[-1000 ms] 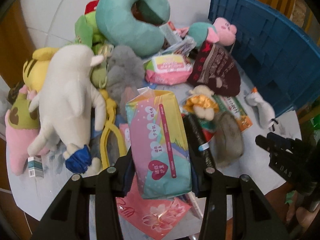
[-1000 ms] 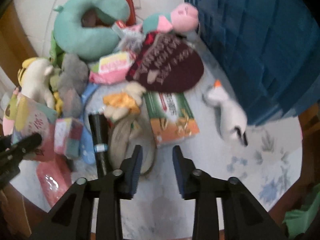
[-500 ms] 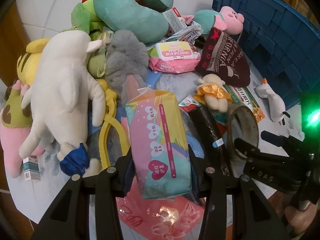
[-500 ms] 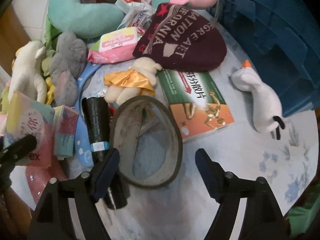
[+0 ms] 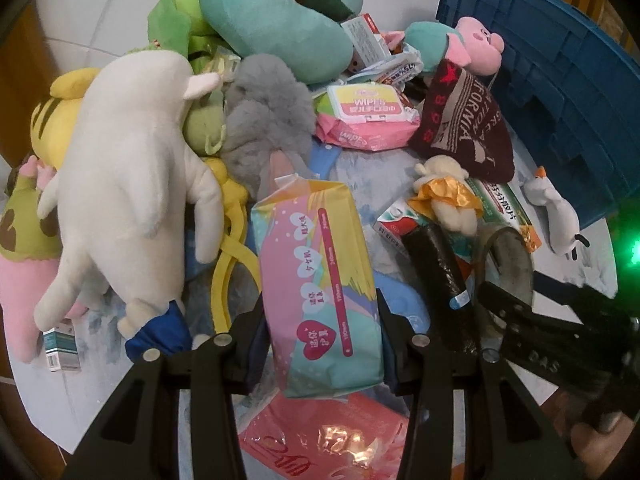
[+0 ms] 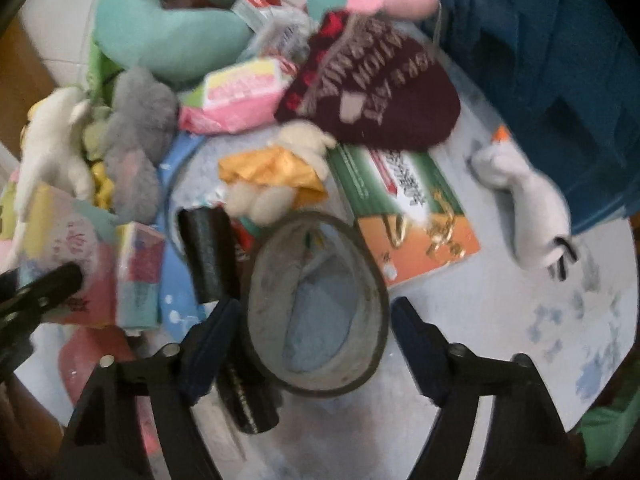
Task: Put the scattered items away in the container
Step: 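Close the right gripper on the clear tape roll rim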
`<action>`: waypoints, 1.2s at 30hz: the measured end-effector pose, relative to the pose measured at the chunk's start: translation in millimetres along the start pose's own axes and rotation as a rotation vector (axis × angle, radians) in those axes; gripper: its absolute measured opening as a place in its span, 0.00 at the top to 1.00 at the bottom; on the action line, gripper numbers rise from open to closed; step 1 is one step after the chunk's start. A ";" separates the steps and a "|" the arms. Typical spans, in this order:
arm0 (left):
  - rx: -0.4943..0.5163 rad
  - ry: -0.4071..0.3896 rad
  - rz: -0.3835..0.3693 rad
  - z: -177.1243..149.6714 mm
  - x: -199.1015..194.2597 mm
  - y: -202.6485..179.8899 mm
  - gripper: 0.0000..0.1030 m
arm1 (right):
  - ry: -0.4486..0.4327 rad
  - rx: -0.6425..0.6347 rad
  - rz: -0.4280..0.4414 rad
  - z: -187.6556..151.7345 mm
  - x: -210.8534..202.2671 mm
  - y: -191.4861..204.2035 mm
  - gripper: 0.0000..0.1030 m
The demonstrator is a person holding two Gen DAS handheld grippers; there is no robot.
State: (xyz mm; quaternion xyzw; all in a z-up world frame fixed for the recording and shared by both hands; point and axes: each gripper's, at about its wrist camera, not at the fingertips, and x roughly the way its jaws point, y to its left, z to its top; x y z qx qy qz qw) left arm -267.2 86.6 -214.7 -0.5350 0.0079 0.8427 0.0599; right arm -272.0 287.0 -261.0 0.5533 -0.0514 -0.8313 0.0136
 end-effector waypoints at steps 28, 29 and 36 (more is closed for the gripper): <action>0.091 -0.034 -0.014 0.9 9.9 -33.3 0.57 | 0.035 0.064 -0.050 -28.5 23.9 -29.3 0.60; 0.088 -0.034 -0.015 1.4 9.8 -33.0 0.57 | 0.025 0.072 -0.051 -28.5 21.2 -31.4 0.69; 0.091 -0.029 -0.012 1.4 10.2 -33.0 0.57 | -0.001 0.074 0.007 -30.8 18.0 -38.4 0.26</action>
